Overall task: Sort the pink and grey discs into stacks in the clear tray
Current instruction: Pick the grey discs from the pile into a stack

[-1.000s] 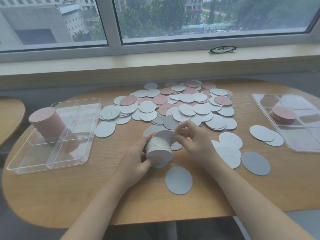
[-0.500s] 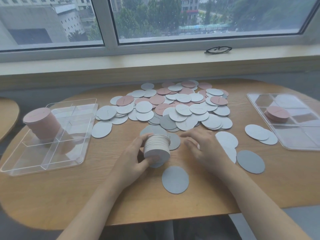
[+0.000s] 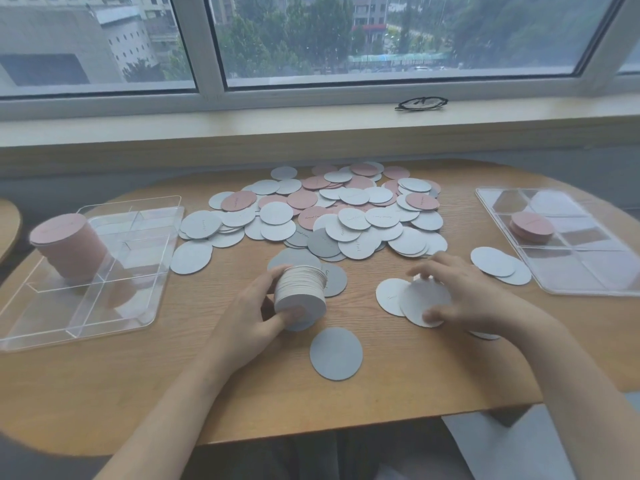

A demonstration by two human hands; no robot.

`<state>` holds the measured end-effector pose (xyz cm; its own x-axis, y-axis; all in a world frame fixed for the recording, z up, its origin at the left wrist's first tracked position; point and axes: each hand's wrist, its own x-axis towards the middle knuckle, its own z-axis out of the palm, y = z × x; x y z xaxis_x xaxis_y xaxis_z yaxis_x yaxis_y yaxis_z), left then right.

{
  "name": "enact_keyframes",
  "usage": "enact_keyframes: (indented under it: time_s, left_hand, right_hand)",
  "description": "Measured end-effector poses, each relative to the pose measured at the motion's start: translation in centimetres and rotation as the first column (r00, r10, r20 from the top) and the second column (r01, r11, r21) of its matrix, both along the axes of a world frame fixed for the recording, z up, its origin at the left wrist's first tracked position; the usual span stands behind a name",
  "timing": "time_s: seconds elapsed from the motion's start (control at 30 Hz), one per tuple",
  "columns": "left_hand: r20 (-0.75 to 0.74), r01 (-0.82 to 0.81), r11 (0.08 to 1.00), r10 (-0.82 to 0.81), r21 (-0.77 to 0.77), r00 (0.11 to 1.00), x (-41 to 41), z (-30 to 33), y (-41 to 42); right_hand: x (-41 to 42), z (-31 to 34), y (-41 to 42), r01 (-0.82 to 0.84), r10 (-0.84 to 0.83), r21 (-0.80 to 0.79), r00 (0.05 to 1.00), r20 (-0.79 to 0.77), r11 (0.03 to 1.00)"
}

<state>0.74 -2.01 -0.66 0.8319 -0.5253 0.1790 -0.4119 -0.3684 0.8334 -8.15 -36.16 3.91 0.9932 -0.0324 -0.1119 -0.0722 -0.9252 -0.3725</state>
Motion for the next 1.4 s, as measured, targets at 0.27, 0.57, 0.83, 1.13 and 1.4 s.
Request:
enact_keyframes:
  time_s: [0.27,0.57,0.83,1.13,1.4]
  left_hand:
    - [-0.001,-0.012,1.0,0.012,0.004,1.0,-0.1,0.2,0.0]
    - [0.0,-0.009,1.0,0.009,0.011,1.0,-0.2,0.5,0.1]
    - [0.012,-0.028,0.999,0.027,0.041,1.0,0.1,0.0,0.2]
    - [0.06,0.003,1.0,-0.004,0.016,0.998,-0.1,0.1,-0.1]
    - [0.069,0.001,0.998,-0.005,0.069,0.998,0.1,-0.1,-0.1]
  right_hand:
    - [0.4,-0.1,2.2,0.07,-0.169,0.401,0.962,0.216,0.914]
    - [4.3,-0.7,10.6,-0.048,-0.334,0.832,0.902,0.274,0.552]
    - [5.0,-2.5,12.6,-0.058,-0.326,0.987,0.939,0.106,0.152]
    - [4.9,-2.5,12.3,-0.061,-0.441,0.925,0.866,0.235,0.374]
    - [4.5,-3.1,13.5,-0.141,-0.121,0.722,0.947,0.298,0.677]
